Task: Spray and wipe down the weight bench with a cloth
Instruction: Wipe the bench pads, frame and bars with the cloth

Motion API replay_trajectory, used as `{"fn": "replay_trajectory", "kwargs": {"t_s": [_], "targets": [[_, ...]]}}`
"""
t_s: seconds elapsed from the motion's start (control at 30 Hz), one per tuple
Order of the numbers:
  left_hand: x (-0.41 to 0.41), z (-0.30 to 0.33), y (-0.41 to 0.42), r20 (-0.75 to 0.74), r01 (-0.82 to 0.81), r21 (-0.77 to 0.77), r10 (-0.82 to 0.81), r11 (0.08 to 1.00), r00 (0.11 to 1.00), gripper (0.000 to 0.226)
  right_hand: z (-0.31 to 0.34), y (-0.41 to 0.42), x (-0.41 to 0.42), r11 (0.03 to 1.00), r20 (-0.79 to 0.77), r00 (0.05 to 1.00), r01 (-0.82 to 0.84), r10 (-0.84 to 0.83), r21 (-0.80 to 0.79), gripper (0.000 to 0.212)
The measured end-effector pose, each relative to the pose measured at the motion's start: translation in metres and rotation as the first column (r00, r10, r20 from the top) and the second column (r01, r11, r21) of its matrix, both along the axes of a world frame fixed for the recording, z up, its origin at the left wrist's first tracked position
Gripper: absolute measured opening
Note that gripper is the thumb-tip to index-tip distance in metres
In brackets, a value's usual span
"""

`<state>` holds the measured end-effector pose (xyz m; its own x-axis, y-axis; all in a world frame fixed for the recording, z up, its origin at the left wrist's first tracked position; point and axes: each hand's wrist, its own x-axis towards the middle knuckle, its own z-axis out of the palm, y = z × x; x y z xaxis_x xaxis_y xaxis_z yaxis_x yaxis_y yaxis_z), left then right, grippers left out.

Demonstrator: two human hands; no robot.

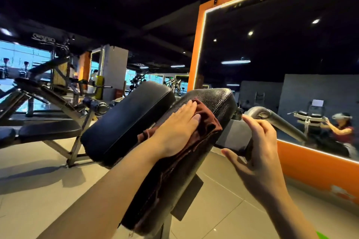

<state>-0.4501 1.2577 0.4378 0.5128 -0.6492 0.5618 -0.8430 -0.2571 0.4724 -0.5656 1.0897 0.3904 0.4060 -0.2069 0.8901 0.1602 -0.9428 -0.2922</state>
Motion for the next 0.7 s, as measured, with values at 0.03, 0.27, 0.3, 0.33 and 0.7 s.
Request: {"fn": "replay_trajectory", "kwargs": {"t_s": [0.03, 0.27, 0.3, 0.33, 0.7], "targets": [[0.011, 0.012, -0.017, 0.028, 0.015, -0.009, -0.015, 1.000, 0.999, 0.051, -0.002, -0.002, 0.002, 1.000, 0.007, 1.000, 0.005, -0.005, -0.004, 0.084], [0.069, 0.048, -0.065, 0.098, 0.027, -0.014, -0.025, 1.000, 0.995, 0.089, 0.001, -0.010, 0.011, 0.996, -0.003, 0.997, 0.073, -0.073, -0.053, 0.082], [0.068, 0.046, -0.062, 0.091, 0.015, -0.004, -0.015, 1.000, 0.996, 0.091, 0.001, -0.010, 0.009, 0.997, -0.002, 0.998, 0.065, -0.065, -0.041, 0.082], [0.064, 0.043, -0.058, 0.074, 0.005, -0.004, -0.005, 1.000, 0.997, 0.092, 0.001, -0.010, 0.008, 0.998, 0.001, 0.999, 0.054, -0.054, -0.024, 0.083], [-0.021, -0.061, 0.059, -0.205, -0.162, -0.011, 0.156, 0.987, 0.966, 0.055, 0.004, -0.003, 0.003, 0.998, 0.011, 1.000, 0.018, -0.019, 0.059, 0.095]]}}
